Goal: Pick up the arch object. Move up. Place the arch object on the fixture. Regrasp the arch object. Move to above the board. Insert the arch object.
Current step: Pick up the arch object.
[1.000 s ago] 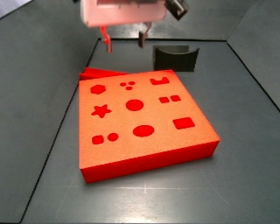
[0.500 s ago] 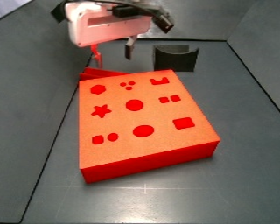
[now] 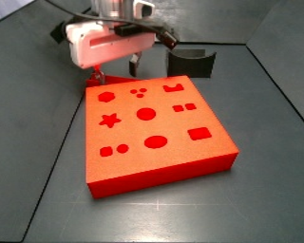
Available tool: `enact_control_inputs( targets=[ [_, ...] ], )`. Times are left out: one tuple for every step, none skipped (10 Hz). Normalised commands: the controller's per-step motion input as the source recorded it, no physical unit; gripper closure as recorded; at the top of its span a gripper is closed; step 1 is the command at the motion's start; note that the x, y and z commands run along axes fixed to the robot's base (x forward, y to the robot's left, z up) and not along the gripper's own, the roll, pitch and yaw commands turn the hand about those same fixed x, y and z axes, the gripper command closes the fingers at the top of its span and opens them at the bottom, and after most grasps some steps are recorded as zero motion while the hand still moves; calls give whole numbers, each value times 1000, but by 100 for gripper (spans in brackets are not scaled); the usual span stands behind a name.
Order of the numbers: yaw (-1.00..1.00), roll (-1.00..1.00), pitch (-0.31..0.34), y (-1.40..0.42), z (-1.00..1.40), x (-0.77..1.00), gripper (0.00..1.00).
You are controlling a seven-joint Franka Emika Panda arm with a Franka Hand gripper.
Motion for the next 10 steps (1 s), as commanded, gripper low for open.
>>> enact_control_inputs(
  targets=[
    [97, 50, -17, 0, -389, 0, 0],
    [74, 0, -13, 3, -263, 0, 0],
    [43, 0, 0, 106, -103, 63, 0],
    [14, -101, 29, 169, 109, 220, 0],
    [0, -146, 20, 46, 431, 260, 0],
    [0, 0, 13, 0, 186, 120, 0],
    [0, 0, -201, 0, -80, 6, 0],
    [0, 40, -224, 0, -183, 83, 0],
    [0, 69, -254, 0, -354, 26, 0],
    [9, 120, -269, 0, -349, 0, 0]
  ],
)
